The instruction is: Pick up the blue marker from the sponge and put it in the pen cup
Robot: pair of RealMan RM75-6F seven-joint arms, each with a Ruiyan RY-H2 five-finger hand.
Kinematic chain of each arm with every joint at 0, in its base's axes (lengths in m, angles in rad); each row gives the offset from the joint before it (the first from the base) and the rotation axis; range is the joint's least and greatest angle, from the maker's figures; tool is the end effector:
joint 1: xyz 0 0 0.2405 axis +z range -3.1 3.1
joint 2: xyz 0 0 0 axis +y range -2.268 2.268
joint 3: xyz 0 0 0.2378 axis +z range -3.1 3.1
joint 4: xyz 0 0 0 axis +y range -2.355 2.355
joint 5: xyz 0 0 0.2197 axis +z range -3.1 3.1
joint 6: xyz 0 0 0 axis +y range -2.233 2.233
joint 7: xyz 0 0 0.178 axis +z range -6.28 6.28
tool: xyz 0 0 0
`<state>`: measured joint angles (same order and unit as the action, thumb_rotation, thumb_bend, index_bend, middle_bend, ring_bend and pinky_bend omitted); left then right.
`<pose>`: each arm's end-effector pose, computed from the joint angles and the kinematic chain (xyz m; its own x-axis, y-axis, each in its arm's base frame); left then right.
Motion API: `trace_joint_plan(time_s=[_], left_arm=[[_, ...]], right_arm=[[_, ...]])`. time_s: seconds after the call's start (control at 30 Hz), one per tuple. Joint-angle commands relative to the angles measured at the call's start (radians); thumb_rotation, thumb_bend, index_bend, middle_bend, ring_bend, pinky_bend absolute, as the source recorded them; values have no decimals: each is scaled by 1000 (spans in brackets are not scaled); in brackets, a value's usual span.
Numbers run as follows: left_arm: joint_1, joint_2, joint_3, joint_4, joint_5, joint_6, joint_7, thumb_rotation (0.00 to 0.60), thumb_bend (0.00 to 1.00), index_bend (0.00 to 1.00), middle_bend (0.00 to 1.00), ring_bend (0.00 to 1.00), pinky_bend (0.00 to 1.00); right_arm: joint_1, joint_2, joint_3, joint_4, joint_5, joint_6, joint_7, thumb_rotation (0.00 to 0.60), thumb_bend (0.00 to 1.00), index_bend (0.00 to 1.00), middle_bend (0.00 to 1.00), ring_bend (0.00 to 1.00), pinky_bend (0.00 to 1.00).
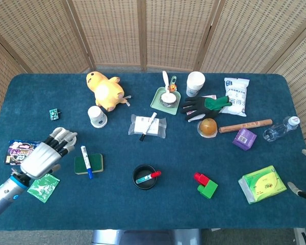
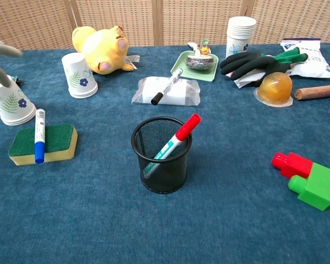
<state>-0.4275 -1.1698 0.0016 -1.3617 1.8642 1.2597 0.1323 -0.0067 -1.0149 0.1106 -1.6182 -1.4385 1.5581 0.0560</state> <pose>-0.2387 0.2865 0.0803 0.7567 -0.0659 0.6504 0.4986 -0.5852 -0.6394 -0.3209 -0.1978 0.2012 0.4339 0.1017 0.8952 -0.8982 0.1263 0.4210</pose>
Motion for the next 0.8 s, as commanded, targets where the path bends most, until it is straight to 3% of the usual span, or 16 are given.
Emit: trace_joint_plan(time_s=[0.03, 0.17, 0.8], left_arm=[[-18, -10, 4, -24, 2, -20, 38, 600, 278, 324, 0, 0, 60], [-38, -26, 10, -30, 1, -60, 107, 600, 326, 331, 0, 0, 67], [-108, -124, 18, -13, -23, -152, 282, 600, 326, 324, 0, 0, 82]], right_arm=[[-1, 3, 0, 0, -1, 1, 8, 600, 0, 153, 0, 0, 0], [-2, 9, 0, 0, -2, -1, 28, 600, 0, 154, 0, 0, 0], [-7, 27, 1, -5, 3, -5, 74, 600, 0, 162, 0, 0, 0]])
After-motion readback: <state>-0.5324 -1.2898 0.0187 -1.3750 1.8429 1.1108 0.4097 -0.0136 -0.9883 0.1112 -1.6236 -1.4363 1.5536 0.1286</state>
